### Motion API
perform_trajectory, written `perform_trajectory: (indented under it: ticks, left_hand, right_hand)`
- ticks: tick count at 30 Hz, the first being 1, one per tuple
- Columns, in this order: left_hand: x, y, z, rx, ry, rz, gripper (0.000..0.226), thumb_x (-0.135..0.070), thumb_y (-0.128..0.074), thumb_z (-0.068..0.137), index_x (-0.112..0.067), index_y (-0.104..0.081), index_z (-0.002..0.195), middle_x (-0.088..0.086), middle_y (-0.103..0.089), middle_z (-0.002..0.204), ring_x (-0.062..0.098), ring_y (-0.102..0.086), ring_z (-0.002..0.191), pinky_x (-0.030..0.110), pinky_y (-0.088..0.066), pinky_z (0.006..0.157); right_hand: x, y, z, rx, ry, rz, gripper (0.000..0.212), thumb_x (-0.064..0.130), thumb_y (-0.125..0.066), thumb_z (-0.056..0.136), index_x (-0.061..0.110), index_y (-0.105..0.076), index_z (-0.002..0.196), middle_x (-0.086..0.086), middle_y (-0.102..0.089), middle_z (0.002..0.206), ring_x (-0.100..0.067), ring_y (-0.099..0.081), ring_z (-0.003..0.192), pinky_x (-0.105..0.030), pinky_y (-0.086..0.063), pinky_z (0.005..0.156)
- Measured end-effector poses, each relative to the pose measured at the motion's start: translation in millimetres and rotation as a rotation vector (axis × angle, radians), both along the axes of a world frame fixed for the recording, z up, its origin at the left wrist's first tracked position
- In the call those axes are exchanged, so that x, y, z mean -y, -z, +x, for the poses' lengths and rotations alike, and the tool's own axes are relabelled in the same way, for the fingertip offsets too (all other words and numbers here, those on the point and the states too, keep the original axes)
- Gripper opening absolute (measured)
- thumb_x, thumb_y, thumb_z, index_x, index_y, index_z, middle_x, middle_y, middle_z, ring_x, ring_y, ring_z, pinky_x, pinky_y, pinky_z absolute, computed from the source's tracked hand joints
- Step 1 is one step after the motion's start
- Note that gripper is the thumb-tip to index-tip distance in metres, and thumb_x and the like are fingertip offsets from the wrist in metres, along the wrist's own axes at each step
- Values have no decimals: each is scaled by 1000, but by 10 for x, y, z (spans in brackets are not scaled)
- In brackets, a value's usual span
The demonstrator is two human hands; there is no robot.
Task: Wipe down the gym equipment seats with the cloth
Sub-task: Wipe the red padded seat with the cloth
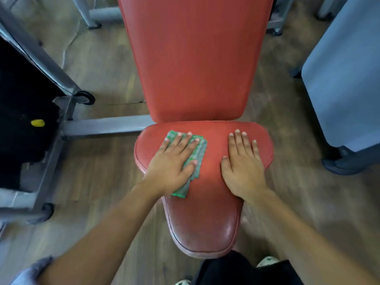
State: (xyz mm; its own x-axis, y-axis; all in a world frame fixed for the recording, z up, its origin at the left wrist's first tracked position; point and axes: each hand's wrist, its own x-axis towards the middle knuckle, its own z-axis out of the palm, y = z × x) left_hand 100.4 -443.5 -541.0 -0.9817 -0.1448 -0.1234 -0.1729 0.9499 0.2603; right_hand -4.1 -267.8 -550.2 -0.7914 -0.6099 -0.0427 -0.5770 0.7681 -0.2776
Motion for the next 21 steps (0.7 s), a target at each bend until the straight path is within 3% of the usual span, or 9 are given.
perform_trajectory:
  ticks: [3, 6, 8, 11, 14, 17, 21]
  left_hand:
    - [-21, 26, -181, 25, -210, -95, 74, -51, -6, 86, -19, -20, 151, 5, -15, 159, 25, -9, 147, 43, 0, 117]
    - [-165, -6, -350, 51, -308, -67, 77, -49, -2, 83, -16, -18, 152, 8, -12, 159, 29, -7, 147, 46, 3, 117]
    - [-314, -41, -341, 43, -237, -23, 74, -47, -7, 85, -16, -19, 151, 8, -15, 159, 29, -10, 147, 46, 2, 117]
    - [-439, -89, -123, 6, -54, 3, 62, -41, -25, 91, -14, -33, 147, 10, -30, 154, 32, -25, 143, 52, -15, 114]
    - [-290, -82, 146, 1, 57, 25, 61, -41, -24, 94, -17, -27, 149, 5, -22, 157, 26, -18, 145, 49, -12, 117]
    - [-63, -36, 189, -6, 5, 1, 62, -43, -21, 93, -20, -19, 151, 4, -18, 158, 24, -12, 147, 44, -5, 118]
    - [31, 15, -99, 11, -196, -65, 65, -43, -18, 91, -16, -28, 149, 9, -22, 157, 29, -18, 145, 46, -5, 116]
  right_hand:
    - [6, -28, 11, 22, 8, 29, 79, 38, -11, 81, 1, -27, 148, -15, -21, 157, -27, -15, 147, -43, -2, 120]
    - [13, -61, 18, 39, 20, 36, 76, 37, -13, 83, 1, -26, 148, -15, -20, 157, -26, -13, 147, -43, -2, 120]
    - [8, -66, 18, 57, 25, 33, 74, 36, -17, 84, 0, -28, 147, -16, -23, 156, -28, -16, 147, -42, -2, 119]
    - [11, -87, 26, 71, 33, 24, 70, 32, -24, 84, -2, -34, 144, -19, -30, 152, -32, -24, 144, -44, -7, 117]
    - [22, -106, 61, 66, 25, 29, 69, 31, -28, 85, -2, -34, 144, -18, -31, 152, -32, -25, 143, -41, -4, 117]
    - [27, -93, 82, 34, 17, 41, 71, 33, -23, 85, 1, -27, 148, -15, -23, 156, -24, -12, 146, -37, 2, 117]
    - [31, -59, 42, 25, 13, 48, 74, 38, -11, 84, 6, -14, 151, -8, -8, 160, -13, 6, 144, -31, 13, 116]
